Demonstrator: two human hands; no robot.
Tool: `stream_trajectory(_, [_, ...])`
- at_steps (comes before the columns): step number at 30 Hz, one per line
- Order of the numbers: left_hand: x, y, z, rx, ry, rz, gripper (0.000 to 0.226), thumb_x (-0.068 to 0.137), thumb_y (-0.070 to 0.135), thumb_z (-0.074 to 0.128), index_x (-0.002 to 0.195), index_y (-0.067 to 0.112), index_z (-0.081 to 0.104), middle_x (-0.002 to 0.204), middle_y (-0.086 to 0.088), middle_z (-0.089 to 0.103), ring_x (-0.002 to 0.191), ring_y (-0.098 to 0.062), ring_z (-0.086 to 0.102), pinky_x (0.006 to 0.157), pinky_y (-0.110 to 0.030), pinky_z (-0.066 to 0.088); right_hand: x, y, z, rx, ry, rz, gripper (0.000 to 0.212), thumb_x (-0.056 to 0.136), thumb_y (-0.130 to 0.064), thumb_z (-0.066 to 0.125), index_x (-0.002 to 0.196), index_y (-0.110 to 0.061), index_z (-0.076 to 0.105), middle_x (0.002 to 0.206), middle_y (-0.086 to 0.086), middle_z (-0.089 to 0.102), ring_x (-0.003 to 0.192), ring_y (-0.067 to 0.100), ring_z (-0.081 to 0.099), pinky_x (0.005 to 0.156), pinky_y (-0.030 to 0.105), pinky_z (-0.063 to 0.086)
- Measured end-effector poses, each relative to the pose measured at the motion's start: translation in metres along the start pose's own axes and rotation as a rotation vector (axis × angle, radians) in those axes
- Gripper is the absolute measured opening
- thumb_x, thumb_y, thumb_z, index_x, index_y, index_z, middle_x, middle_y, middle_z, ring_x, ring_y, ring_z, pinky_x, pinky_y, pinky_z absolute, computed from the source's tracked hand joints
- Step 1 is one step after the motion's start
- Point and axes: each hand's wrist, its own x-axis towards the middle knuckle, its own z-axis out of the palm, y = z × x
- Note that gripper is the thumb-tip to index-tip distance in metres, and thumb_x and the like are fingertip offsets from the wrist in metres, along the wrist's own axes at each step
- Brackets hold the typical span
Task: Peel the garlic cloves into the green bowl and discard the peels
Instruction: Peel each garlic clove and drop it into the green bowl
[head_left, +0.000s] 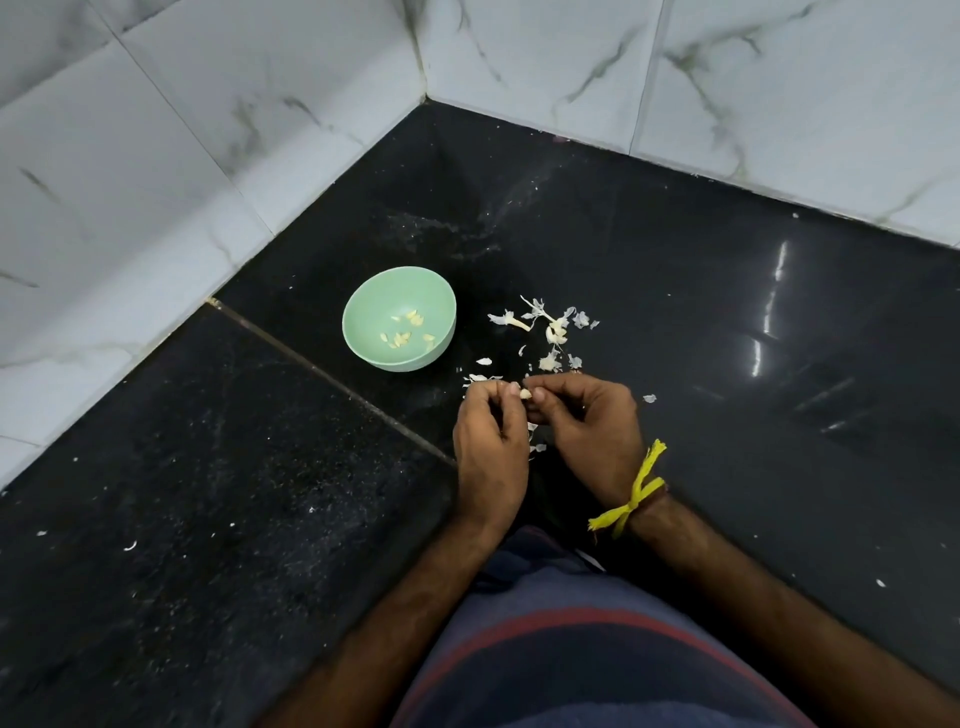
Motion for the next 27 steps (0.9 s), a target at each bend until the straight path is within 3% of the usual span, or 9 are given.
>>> stream_trajectory(4, [0.001,0.005,0.000,0.029,0.088,0.045,0.033,0.095,0.042,0.048,0.097,0.012,0.060,0.091,-0.001,0.066,0.088,-0.022,0.062,0.083,-0.050,0.051,-0.003,-0.007,0.000,0.216,-0.066,0.076,0.016,0.086,-0.003,0.072,0.102,-0.003,0.074,0.095,0.009,0.076,0.094,0.026,0.073,0.087,0.043,0.057])
stream_trajectory(7, [0.000,0.007,0.000,0.045,0.067,0.069,0.028,0.096,0.037,0.049,0.095,0.012,0.060,0.090,0.000,0.065,0.087,-0.021,0.061,0.082,-0.048,0.051,-0.002,-0.010,-0.001,0.370,-0.063,0.166,0.017,0.084,-0.002,0.073,0.100,0.001,0.073,0.095,0.017,0.075,0.096,0.033,0.072,0.089,0.045,0.055])
stream_trajectory(12, [-0.003,0.007,0.000,0.055,0.023,0.073,0.024,0.097,0.034,0.049,0.094,0.013,0.060,0.089,0.001,0.064,0.086,-0.018,0.061,0.081,-0.044,0.051,-0.002,-0.011,-0.003,0.428,-0.082,0.222,0.013,0.088,0.000,0.066,0.100,0.004,0.071,0.096,0.020,0.074,0.093,0.033,0.072,0.081,0.038,0.058])
stream_trajectory(16, [0.000,0.001,-0.001,0.069,0.038,0.074,0.024,0.097,0.034,0.051,0.093,0.012,0.061,0.089,0.000,0.065,0.085,-0.019,0.061,0.081,-0.048,0.052,-0.001,-0.009,-0.004,0.476,-0.090,0.250,0.010,0.087,-0.003,0.067,0.094,-0.001,0.072,0.095,0.021,0.073,0.091,0.032,0.069,0.087,0.042,0.056])
stream_trajectory(19, [0.003,0.001,-0.004,0.053,0.027,0.080,0.018,0.097,0.029,0.057,0.092,0.013,0.064,0.085,0.003,0.067,0.083,-0.018,0.064,0.079,-0.048,0.053,0.001,-0.007,-0.007,0.556,-0.096,0.286,0.019,0.079,-0.011,0.068,0.095,0.000,0.071,0.087,0.017,0.073,0.083,0.026,0.068,0.083,0.039,0.056])
stream_trajectory(24, [0.005,0.009,-0.013,-0.022,0.053,0.117,0.017,0.094,0.022,0.064,0.109,0.018,0.074,0.098,0.008,0.074,0.093,-0.008,0.070,0.084,-0.029,0.057,0.003,-0.004,-0.016,0.623,-0.111,0.295,0.022,0.079,-0.011,0.067,0.097,0.001,0.069,0.083,0.017,0.070,0.077,0.024,0.068,0.075,0.030,0.059])
stream_trajectory(27, [0.004,0.013,-0.016,-0.023,0.013,0.247,0.011,0.094,0.012,0.070,0.102,0.014,0.077,0.097,0.009,0.073,0.092,-0.008,0.070,0.079,-0.018,0.053,0.004,-0.005,-0.018,0.607,-0.120,0.279,0.024,0.082,-0.009,0.066,0.102,0.005,0.068,0.087,0.020,0.071,0.079,0.026,0.069,0.075,0.031,0.059])
